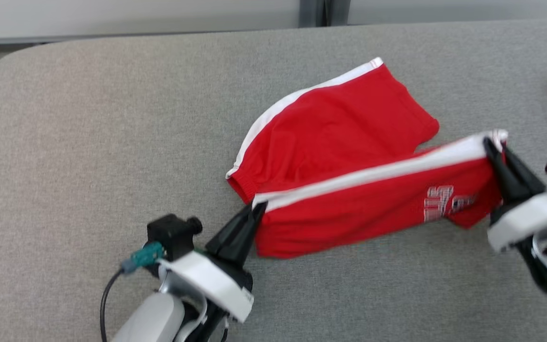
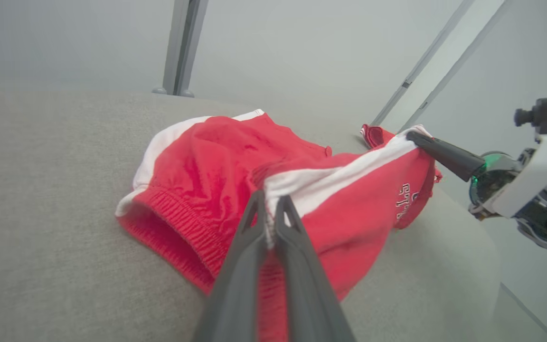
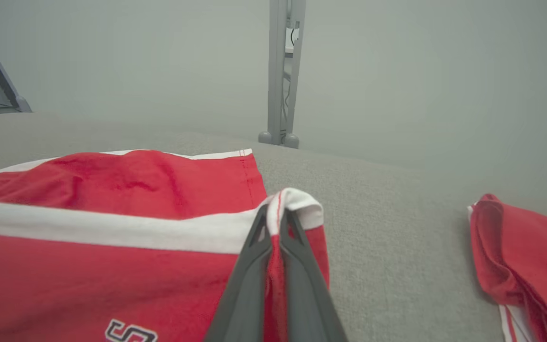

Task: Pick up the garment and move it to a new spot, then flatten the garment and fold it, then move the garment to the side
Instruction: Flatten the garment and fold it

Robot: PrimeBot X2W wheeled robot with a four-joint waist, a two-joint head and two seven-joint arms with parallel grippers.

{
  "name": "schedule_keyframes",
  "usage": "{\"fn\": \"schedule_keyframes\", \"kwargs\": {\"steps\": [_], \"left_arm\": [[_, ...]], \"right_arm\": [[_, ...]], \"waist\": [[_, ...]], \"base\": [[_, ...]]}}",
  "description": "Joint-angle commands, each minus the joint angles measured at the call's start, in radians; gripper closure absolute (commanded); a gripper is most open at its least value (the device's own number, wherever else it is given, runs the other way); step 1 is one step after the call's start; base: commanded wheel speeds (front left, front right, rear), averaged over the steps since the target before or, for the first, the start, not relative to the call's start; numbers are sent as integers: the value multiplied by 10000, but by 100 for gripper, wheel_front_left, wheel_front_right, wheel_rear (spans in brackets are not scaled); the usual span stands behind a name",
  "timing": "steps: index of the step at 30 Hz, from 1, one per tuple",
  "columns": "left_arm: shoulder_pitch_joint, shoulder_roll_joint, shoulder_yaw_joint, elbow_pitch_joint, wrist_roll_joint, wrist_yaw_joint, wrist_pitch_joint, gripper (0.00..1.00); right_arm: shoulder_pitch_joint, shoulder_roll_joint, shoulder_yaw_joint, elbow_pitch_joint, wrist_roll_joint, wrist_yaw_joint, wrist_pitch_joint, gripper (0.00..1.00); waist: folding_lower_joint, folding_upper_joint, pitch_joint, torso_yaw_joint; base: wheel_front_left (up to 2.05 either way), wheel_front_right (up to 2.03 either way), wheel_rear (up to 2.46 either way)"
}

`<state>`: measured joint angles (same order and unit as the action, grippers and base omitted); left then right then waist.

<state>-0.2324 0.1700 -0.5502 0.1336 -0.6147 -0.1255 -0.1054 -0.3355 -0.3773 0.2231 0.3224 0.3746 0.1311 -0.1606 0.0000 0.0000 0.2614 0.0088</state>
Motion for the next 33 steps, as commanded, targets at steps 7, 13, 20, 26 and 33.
{"fn": "schedule_keyframes", "kwargs": {"steps": [7,13,20,26,33], "left_arm": [[-1685,-708,677,1087,-948,236,390,100],[-2771,-1009,675,1712,-1542,246,642,100],[-3821,-1116,421,2179,-1716,380,601,100],[-4241,-1139,292,2490,-1769,509,645,100],[-4561,-1139,71,2784,-1381,701,433,100]], "right_arm": [[-3195,62,720,2268,-374,-7,244,100],[-5094,-22,1309,3984,-172,-7,144,100],[-7021,-8,2256,5625,56,-7,-117,100],[-7940,159,2888,6557,341,-7,-369,96],[-8371,243,3555,7217,760,-7,-568,55]], "waist": [[0,0,964,675],[0,0,1606,1201],[0,0,2320,1592],[0,0,2531,1724],[0,0,2539,1758]], "base": [[0,0,0],[0,0,0],[0,0,0],[0,0,0],[0,0,0]]}}
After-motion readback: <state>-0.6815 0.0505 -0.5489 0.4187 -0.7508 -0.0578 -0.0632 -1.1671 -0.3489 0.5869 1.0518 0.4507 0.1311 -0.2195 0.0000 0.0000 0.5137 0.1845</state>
